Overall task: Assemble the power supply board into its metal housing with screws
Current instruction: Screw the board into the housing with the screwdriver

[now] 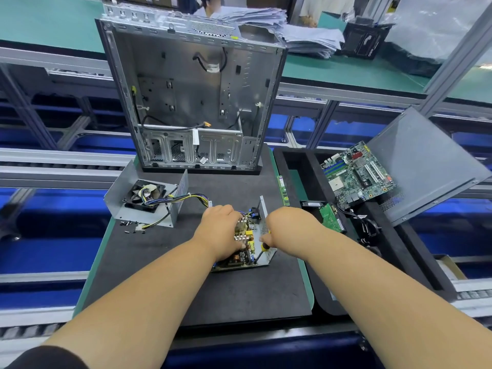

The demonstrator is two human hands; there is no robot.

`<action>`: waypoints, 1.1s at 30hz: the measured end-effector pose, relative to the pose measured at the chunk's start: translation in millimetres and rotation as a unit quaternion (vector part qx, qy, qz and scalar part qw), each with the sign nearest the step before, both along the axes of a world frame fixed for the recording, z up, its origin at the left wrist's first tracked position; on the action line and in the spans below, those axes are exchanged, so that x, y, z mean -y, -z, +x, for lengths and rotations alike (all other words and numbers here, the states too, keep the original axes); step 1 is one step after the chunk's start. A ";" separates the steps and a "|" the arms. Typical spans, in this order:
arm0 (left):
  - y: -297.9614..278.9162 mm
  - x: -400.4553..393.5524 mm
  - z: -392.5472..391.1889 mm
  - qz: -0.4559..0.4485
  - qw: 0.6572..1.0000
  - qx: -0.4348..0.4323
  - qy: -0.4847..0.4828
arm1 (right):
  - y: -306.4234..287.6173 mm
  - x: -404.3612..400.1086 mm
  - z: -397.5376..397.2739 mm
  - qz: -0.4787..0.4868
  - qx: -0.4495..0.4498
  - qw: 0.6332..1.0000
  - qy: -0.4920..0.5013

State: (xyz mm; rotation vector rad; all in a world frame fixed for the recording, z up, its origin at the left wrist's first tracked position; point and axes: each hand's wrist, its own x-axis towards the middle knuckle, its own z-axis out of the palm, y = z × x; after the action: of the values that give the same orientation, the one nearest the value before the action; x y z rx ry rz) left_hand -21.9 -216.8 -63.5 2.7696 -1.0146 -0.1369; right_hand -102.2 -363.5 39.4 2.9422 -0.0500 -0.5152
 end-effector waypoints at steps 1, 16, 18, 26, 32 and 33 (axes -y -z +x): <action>0.3 0.0 0.2 -0.001 1.000 0.000 0.000 | 2.4 -1.7 -0.3 -0.016 0.006 1.000 0.005; 2.8 -1.0 0.1 -0.017 1.000 -0.006 -0.002 | -8.6 -1.5 -9.6 0.058 0.016 0.996 -0.061; 2.6 -1.0 0.1 -0.018 1.000 -0.005 -0.002 | -7.1 -1.9 -6.8 0.042 0.022 0.998 -0.052; 3.3 -1.1 0.1 -0.021 1.000 -0.004 -0.003 | 15.0 -4.0 -4.6 -0.072 0.069 0.995 -0.019; 3.5 -0.8 0.0 -0.023 1.000 -0.002 -0.004 | 11.1 2.8 -6.1 -0.011 0.038 0.999 0.021; 3.3 -0.9 0.0 -0.022 1.000 -0.001 -0.003 | 7.5 3.9 -7.2 0.024 0.034 0.999 0.022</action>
State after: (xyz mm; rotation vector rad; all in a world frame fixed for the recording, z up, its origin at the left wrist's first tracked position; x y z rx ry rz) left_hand -21.9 -215.9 -66.8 2.7325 -0.9957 -0.1156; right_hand -109.4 -367.4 31.9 3.0111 -0.1131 -0.4296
